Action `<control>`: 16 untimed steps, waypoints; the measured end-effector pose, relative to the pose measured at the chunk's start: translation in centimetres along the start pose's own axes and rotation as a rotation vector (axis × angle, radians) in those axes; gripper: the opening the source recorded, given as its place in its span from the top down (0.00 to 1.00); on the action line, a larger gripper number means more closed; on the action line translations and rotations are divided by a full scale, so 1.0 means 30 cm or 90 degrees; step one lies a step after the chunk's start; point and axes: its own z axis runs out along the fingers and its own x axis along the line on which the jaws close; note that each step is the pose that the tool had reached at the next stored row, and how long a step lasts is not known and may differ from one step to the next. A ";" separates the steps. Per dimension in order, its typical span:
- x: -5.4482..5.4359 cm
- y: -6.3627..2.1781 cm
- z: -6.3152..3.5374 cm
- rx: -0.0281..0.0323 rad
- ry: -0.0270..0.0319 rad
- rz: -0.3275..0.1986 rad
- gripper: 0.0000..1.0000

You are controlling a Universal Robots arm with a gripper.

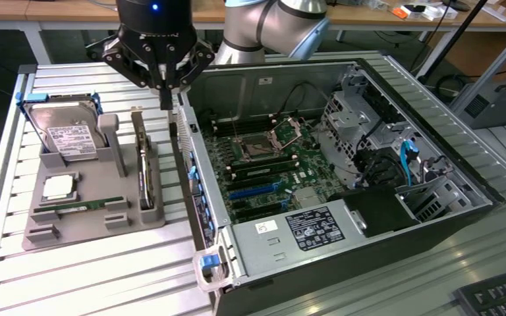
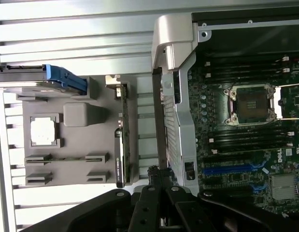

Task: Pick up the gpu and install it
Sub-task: 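Reach for the gpu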

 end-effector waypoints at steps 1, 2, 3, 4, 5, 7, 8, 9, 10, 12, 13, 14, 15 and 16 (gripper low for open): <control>0.004 0.000 0.000 0.0000 0.0000 0.000 0.89; 0.006 0.000 0.000 0.0000 0.0000 0.000 0.89; 0.008 -0.001 0.000 0.0000 0.0000 0.000 0.89; 0.010 -0.001 0.000 0.0000 0.0000 0.000 0.89; 0.013 -0.001 0.000 0.0000 0.0000 0.000 0.89; 0.016 -0.001 0.000 0.0000 0.0000 0.000 0.89; 0.017 -0.001 0.000 0.0000 0.0000 0.000 0.89; 0.019 -0.001 0.000 0.0000 0.0000 0.000 0.89; 0.020 -0.002 0.000 0.0000 0.0000 0.000 0.89; 0.023 -0.002 0.000 0.0000 0.0000 0.000 0.89; 0.025 -0.002 0.000 0.0000 0.0000 0.000 0.89; 0.027 -0.002 0.000 0.0000 0.0000 0.000 0.89; 0.029 -0.002 0.000 0.0000 0.0000 0.000 0.89; 0.030 -0.002 0.000 0.0000 0.0000 0.000 0.89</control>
